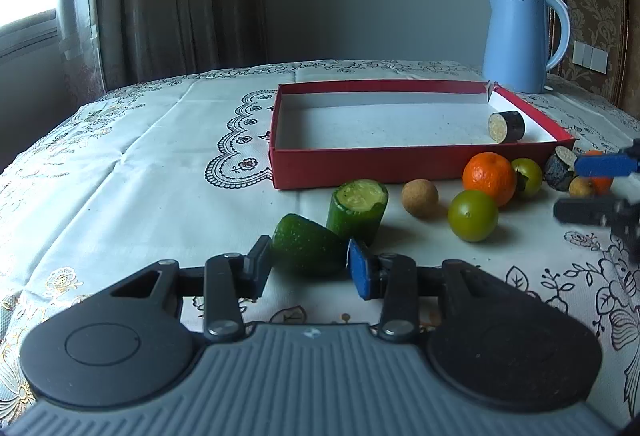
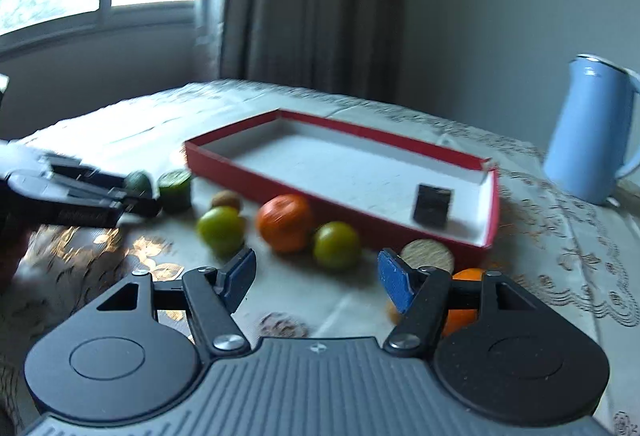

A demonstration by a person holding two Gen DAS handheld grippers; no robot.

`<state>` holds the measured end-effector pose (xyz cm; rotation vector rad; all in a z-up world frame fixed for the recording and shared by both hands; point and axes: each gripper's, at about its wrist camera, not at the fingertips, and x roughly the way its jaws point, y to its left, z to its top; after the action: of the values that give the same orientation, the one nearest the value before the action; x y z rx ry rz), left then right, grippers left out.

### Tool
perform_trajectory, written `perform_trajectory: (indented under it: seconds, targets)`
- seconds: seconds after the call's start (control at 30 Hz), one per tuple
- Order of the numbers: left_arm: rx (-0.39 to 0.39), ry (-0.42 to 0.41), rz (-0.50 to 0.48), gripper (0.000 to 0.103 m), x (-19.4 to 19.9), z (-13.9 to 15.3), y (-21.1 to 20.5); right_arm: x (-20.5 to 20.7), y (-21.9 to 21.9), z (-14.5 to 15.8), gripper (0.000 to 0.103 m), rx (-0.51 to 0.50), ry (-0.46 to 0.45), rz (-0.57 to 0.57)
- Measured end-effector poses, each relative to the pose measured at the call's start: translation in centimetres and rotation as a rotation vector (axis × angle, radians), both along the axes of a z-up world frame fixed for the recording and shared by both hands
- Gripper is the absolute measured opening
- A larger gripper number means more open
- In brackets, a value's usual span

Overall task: Organize fruits
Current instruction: 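Grasp the green lime half with the left gripper while the right gripper withdraws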

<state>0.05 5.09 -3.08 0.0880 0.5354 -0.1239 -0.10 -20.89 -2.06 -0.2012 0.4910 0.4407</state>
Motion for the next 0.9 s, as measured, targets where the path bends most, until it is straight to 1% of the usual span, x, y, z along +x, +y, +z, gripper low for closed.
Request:
perform_trajectory:
  seconds: [0.2,0.37,0.63,0.67,0.83,0.9]
  targets:
    - [-0.008,-0.002,0.001,0.037,-0.1,0.1,0.1,-0.5,0.4,-0.6,0.067,-0.008,0.022,0.047]
    - [-0.011,0.002,0.009,0.037,-0.1,0.2,0.1,-0.2,0.9,-0.8,0.067,-0.036,0.052,0.069]
    - [-0.019,0.022,0.014,0.037,0.4,0.9,0.1,0.5,0.4,-1.1,0.080,-0.022,0.096,0.045]
    - [-0.018,0.021,0.015,0.037,0.5,1.1,0.0,0.5,0.5,-1.2,0.086,-0.029,0.095,0.035]
    - [-0.035,0.010,0.004,0.037,1.0,2.1,-0.1,0.4,0.7,-1.2,0.091,-0.050,0.089,0.008]
    - [-0.030,-0.006,0.001,0.037,1.2,2.7,-0.3,0.7,0.6,-1.3,0.097,-0.049,0.097,-0.002]
